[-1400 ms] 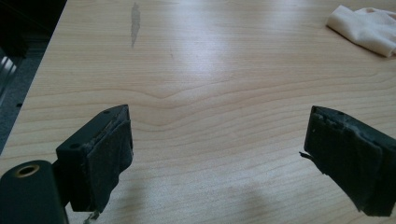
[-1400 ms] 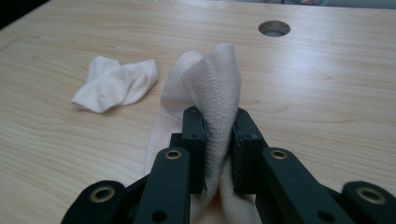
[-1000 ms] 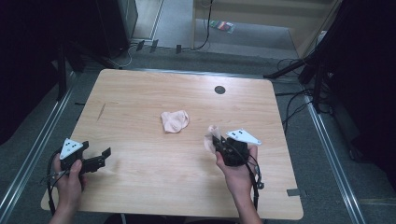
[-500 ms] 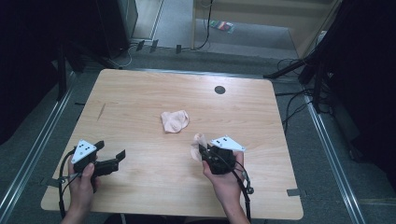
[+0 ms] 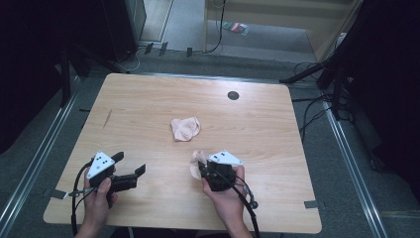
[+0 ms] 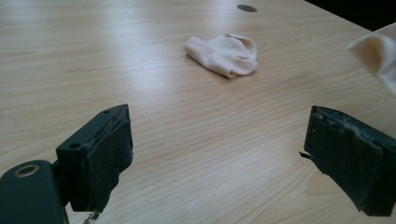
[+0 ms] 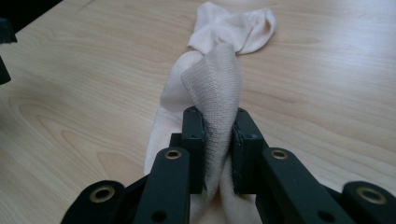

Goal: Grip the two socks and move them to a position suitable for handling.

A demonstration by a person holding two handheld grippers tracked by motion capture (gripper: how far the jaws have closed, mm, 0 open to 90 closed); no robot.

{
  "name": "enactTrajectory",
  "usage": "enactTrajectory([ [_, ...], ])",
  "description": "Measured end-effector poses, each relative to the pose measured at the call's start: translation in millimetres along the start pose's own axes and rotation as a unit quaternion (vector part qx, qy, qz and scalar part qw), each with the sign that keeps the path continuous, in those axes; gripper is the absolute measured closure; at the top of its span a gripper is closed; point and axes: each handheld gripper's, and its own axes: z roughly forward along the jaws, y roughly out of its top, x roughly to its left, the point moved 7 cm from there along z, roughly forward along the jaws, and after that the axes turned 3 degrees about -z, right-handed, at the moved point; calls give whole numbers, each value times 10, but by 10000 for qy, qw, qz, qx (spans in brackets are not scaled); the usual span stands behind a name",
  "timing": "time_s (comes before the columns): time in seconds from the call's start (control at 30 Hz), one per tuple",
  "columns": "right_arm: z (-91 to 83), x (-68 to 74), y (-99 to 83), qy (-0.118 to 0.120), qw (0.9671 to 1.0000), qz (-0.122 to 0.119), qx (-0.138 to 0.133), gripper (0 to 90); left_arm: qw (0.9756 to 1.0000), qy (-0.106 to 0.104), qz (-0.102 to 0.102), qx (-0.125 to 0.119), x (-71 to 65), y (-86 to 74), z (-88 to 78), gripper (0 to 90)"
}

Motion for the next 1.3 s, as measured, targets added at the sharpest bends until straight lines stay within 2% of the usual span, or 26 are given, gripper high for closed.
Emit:
enactTrajectory([
  [0.1, 89, 144, -80, 106, 9998, -83, 138, 788, 9999, -128, 90, -12, -101, -5, 15, 83],
  [0.3, 239, 305, -222, 150, 9991, -185, 351, 787, 9996, -232, 175, 36, -195, -44, 55, 83],
  [0.57, 358, 365, -312, 79, 9988, -184, 438, 779, 9996, -236, 157, 45, -200, -56, 69, 83],
  [0.63, 382, 376, -320, 165, 9989, -103, 438, 731, 9996, -244, 163, 58, -197, -60, 72, 84],
  [0.7, 403, 395, -318, 323, 9985, -68, 432, 588, 9995, -231, 177, 79, -193, -68, 80, 83],
  [0.73, 403, 395, -318, 323, 9985, -68, 432, 588, 9995, -231, 177, 79, -193, -68, 80, 83],
  [0.8, 404, 389, -298, 351, 9987, -54, 379, 503, 9995, -239, 175, 92, -191, -75, 86, 83],
  [0.87, 356, 360, -250, 410, 9988, 23, 269, 461, 9996, -233, 146, 86, -182, -77, 91, 83],
  [0.97, 304, 343, -212, 457, 9988, 39, 173, 462, 9996, -216, 158, 94, -173, -78, 91, 83],
  [1.0, 248, 336, -175, 484, 9988, 22, 70, 490, 9996, -217, 137, 92, -171, -78, 90, 84],
  [1.07, 221, 337, -160, 512, 9987, 3, 35, 512, 9996, -226, 136, 94, -171, -78, 90, 83],
  [1.1, 185, 330, -138, 518, 9986, -24, -40, 560, 9996, -224, 138, 95, -171, -79, 91, 83],
  [1.3, 173, 382, -174, 733, 9972, -103, 44, 678, 9996, -248, 103, 103, -173, -85, 104, 83],
])
